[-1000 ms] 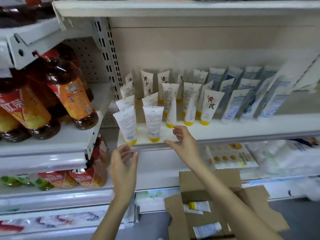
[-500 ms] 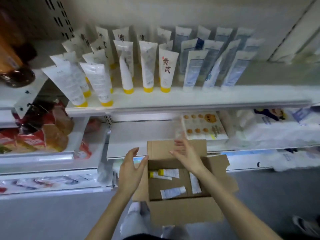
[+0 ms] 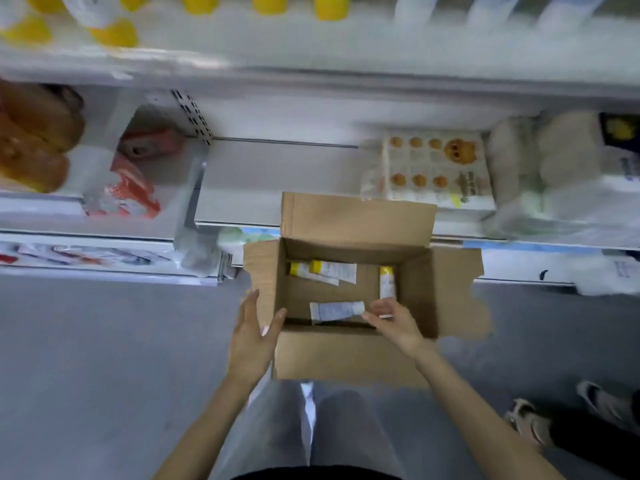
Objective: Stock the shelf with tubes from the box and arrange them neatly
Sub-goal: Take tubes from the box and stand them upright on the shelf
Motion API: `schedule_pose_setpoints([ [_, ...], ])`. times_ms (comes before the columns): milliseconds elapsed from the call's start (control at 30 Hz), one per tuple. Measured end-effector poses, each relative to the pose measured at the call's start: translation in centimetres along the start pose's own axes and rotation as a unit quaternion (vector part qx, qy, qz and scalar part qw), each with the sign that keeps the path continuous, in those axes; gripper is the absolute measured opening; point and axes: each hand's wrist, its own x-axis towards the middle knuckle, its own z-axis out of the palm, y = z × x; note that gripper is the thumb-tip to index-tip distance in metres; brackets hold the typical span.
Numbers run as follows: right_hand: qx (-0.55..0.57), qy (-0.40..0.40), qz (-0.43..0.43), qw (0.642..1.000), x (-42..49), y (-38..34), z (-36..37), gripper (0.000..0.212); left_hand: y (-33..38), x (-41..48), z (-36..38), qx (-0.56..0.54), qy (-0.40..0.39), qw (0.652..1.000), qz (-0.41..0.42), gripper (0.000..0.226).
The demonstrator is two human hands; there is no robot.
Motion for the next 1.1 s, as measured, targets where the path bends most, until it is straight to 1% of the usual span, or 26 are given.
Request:
schedule_pose_setpoints([
  [67, 0.001, -0.004, 0.017, 1.0, 2.1, 1.2, 0.8, 0.03, -1.4, 1.0, 1.4, 0.013, 0.002, 1.0, -0.005, 0.068],
  [133, -0.001, 0.001, 0.03, 1.0, 4.2, 2.2, 1.6, 0.035, -2.3, 2.4, 2.5, 0.02, 0.008, 1.0, -0.006, 0.068],
  [267, -0.022, -0.015, 0.038, 0.999, 7.8, 4.3, 3.3, 0.035, -3.7, 5.6, 5.1, -0.014, 0.009, 1.0, -0.013, 0.066],
  [400, -0.052, -0.033, 0.042, 0.997, 11.2, 6.0, 3.9, 0.045, -5.3, 8.3, 7.4, -0.002, 0.003, 1.0, 0.013, 0.071],
  [467, -0.068, -0.037, 0.039, 0.996, 13.3, 6.5, 4.1, 0.045, -5.9, 8.9, 8.3, 0.0, 0.008, 1.0, 0.019, 0.073],
  [533, -0.109, -0.047, 0.031, 0.992, 15.4, 6.9, 4.4, 0.047, -6.5, 9.1, 8.9, -0.012, 0.02, 0.999, 0.027, 0.072],
  [667, -0.21, -0.107, -0.005, 0.972, 18.8, 8.4, 5.4, 0.054, -7.4, 9.1, 9.3, -0.027, 0.036, 0.998, 0.042, 0.071],
  [733, -0.27, -0.126, -0.012, 0.955, 19.7, 9.2, 5.8, 0.058, -7.7, 9.1, 9.4, -0.029, 0.038, 0.998, 0.049, 0.072],
  [933, -0.396, -0.172, 0.021, 0.902, 20.4, 10.8, 6.8, 0.066, -8.1, 9.4, 9.5, -0.03, 0.037, 0.997, 0.055, 0.073],
  [1000, -0.402, -0.197, 0.04, 0.893, 20.2, 11.3, 7.0, 0.068, -8.1, 9.4, 9.6, -0.032, 0.038, 0.997, 0.051, 0.074],
  [1100, -0.379, -0.219, 0.051, 0.898, 19.9, 11.0, 7.1, 0.063, -8.1, 9.4, 9.5, -0.041, 0.035, 0.997, 0.047, 0.073],
])
